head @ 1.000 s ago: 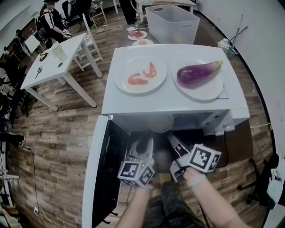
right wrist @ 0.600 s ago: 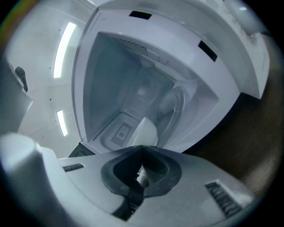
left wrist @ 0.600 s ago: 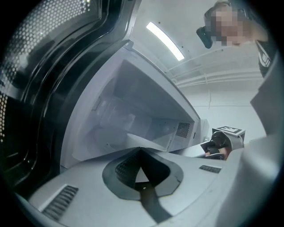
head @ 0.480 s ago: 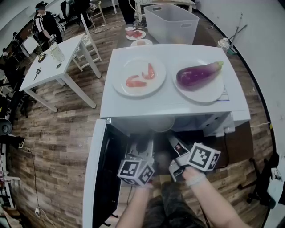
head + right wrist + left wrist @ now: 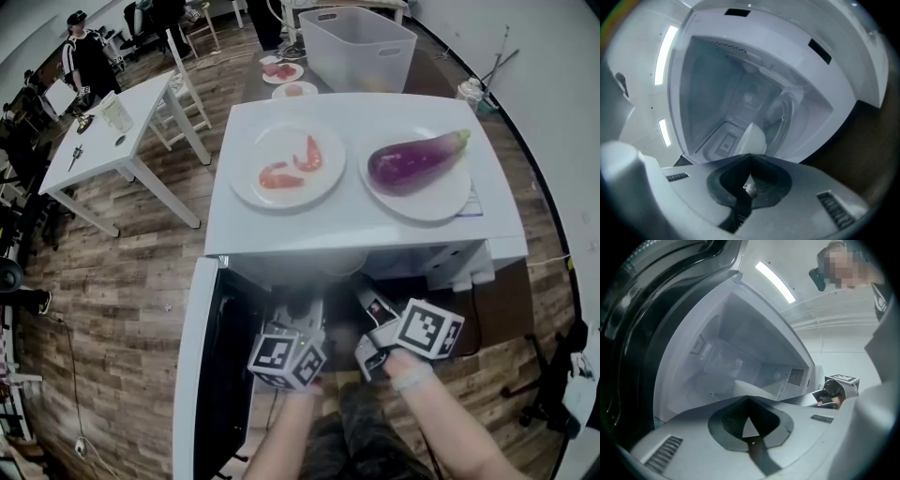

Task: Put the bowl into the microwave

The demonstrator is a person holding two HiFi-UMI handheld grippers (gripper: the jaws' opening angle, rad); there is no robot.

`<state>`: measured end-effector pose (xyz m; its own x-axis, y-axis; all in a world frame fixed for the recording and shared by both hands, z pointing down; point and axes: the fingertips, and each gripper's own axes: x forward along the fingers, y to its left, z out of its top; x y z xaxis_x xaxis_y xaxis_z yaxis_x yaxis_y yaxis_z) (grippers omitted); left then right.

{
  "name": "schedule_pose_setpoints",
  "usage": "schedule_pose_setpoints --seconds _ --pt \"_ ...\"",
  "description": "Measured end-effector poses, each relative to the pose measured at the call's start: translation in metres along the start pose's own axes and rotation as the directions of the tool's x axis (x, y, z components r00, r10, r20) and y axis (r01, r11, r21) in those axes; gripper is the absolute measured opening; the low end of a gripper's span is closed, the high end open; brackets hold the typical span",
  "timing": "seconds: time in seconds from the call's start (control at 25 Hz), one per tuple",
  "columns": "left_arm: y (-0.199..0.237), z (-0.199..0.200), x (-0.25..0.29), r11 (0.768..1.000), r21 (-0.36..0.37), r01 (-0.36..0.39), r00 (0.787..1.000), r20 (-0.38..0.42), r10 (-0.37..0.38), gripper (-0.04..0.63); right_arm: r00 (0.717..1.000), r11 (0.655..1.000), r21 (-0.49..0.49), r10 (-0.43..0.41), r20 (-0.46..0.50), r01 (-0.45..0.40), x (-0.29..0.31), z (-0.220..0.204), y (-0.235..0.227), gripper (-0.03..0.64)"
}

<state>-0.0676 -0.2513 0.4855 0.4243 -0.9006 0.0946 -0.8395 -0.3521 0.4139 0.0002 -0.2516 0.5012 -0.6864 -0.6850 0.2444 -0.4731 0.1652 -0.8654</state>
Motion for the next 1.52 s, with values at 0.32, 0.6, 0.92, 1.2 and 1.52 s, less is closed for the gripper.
schedule_pose_setpoints --seconds 0.32,0.6,0.92,1.2,1.52 --pt "0.0 0.002 0.008 1.0 -0.001 0.002 1.0 -0.004 -0.002 0.002 1.0 1.0 0.004 -0.014 0.009 0.014 0.003 0.008 -0.003 0.003" --pt "0.001 0.003 0.013 1.0 -0.005 -0.001 1.0 -0.004 0.001 0.002 1.0 1.0 0.016 -0.004 0.018 0.004 0.007 0.012 -0.002 0.003" --pt "0.001 0.003 0.018 1.0 -0.016 0.001 1.0 -0.002 -0.001 0.002 0.999 1.0 0.01 -0.017 0.027 0.017 0.009 0.018 -0.006 0.003" --pt "0.001 0.005 0.021 1.0 -0.018 0.002 1.0 -0.003 -0.002 0.001 0.999 1.0 0.02 -0.021 0.033 0.02 0.012 0.021 -0.006 0.002" --pt "0.001 0.004 0.024 1.0 -0.015 0.005 1.0 -0.004 -0.005 0.002 0.999 0.999 0.035 -0.027 0.029 0.026 0.014 0.021 -0.009 0.003"
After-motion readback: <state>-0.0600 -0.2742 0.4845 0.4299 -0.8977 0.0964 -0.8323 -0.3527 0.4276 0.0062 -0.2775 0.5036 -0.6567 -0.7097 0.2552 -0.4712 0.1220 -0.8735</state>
